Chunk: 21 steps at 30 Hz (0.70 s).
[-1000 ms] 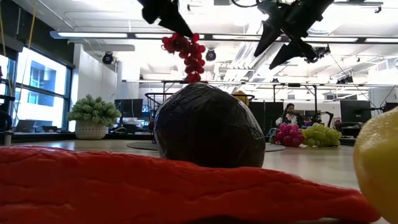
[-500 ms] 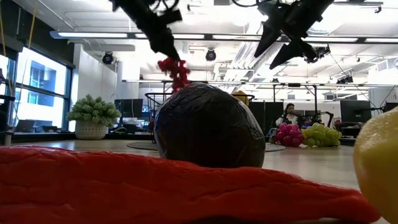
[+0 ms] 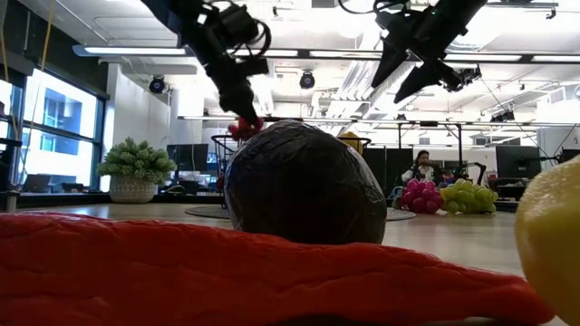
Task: Build produce basket
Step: Put the bottom purple grapes into the black wire basket
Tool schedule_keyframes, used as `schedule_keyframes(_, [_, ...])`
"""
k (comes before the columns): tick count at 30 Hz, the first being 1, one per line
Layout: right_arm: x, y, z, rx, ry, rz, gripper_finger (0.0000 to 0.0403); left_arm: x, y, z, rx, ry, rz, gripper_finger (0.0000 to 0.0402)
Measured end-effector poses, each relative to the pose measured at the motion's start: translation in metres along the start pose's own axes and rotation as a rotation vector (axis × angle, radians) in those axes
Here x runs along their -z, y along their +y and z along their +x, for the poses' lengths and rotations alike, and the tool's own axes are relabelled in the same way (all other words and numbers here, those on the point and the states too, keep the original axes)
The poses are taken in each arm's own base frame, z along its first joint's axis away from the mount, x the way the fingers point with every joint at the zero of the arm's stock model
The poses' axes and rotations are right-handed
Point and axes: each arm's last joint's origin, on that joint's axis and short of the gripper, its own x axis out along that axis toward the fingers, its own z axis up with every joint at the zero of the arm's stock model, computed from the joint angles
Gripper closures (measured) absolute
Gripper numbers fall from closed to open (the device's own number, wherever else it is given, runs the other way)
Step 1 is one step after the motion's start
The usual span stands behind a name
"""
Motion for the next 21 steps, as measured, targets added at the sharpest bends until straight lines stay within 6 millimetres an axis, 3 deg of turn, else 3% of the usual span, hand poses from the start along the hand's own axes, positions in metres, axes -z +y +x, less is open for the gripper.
schedule_keyframes(11, [-0.002, -0.002, 0.001, 0.005, -0.002, 0.016, 0.0148, 0.013, 0.008, 0.021, 0.003, 0.07, -0.034, 0.0386])
schedule_keyframes(21, [-0.001, -0.001, 0.001, -0.008, 0.012, 0.06, 0.0148, 0.013, 0.008, 0.021, 0.001, 0.07, 0.024, 0.0322])
